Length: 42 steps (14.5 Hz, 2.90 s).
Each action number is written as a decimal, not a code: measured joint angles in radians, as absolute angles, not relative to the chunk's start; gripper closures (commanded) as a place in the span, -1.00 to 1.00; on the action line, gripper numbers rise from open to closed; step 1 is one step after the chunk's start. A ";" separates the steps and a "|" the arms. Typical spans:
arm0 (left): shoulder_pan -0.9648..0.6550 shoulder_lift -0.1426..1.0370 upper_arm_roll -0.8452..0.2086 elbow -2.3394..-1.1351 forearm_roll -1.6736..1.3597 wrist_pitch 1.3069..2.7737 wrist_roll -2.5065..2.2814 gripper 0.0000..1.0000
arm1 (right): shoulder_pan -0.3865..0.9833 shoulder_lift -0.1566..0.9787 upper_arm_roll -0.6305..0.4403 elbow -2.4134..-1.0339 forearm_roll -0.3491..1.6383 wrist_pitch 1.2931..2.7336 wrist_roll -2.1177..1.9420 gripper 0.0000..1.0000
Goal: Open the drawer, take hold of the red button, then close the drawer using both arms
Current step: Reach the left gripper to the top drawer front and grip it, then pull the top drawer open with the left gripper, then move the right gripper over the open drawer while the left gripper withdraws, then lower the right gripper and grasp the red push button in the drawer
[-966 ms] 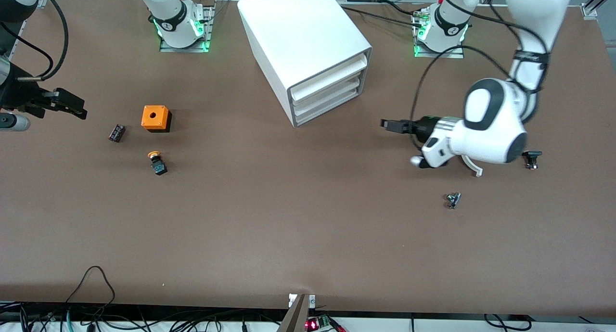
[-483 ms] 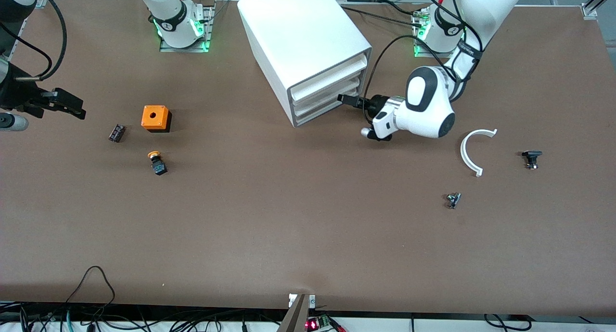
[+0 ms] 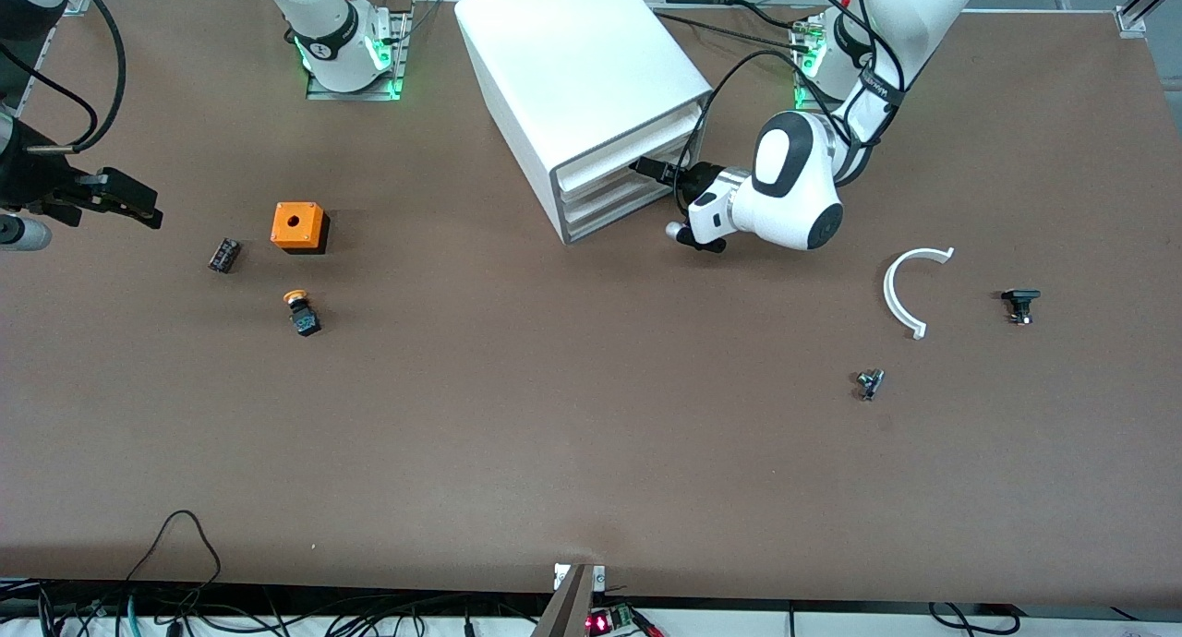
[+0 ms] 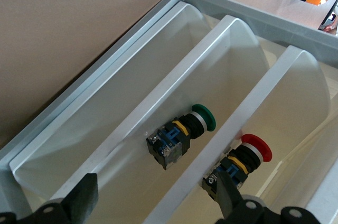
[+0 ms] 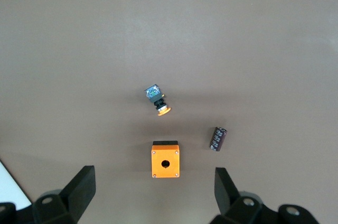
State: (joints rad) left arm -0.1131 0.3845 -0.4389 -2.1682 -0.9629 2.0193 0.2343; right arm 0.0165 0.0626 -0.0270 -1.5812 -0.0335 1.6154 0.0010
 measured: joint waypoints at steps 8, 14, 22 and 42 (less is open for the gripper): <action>-0.117 0.380 -0.462 -2.189 -0.979 2.028 0.311 1.00 | 0.016 0.063 -0.028 -1.581 -0.033 1.609 -0.005 -1.00; -0.044 0.351 -0.375 -2.143 -0.983 2.115 0.376 1.00 | 0.017 0.063 -0.026 -1.581 -0.033 1.608 -0.008 -1.00; -0.011 0.316 -0.297 -2.078 -0.957 2.285 0.372 -1.00 | 0.108 0.135 -0.008 -1.589 -0.024 1.599 -0.014 -1.00; 0.091 -0.137 -0.016 -1.882 0.007 1.824 0.263 -1.00 | 0.767 0.665 0.068 -1.147 0.123 1.886 -0.424 -1.00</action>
State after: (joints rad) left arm 0.0915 -0.1366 -0.0162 -1.8822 0.0074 1.8241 0.2632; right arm 0.7674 0.6646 0.0676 -1.1470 0.1232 1.8857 -0.4238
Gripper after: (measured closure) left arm 0.000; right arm 0.000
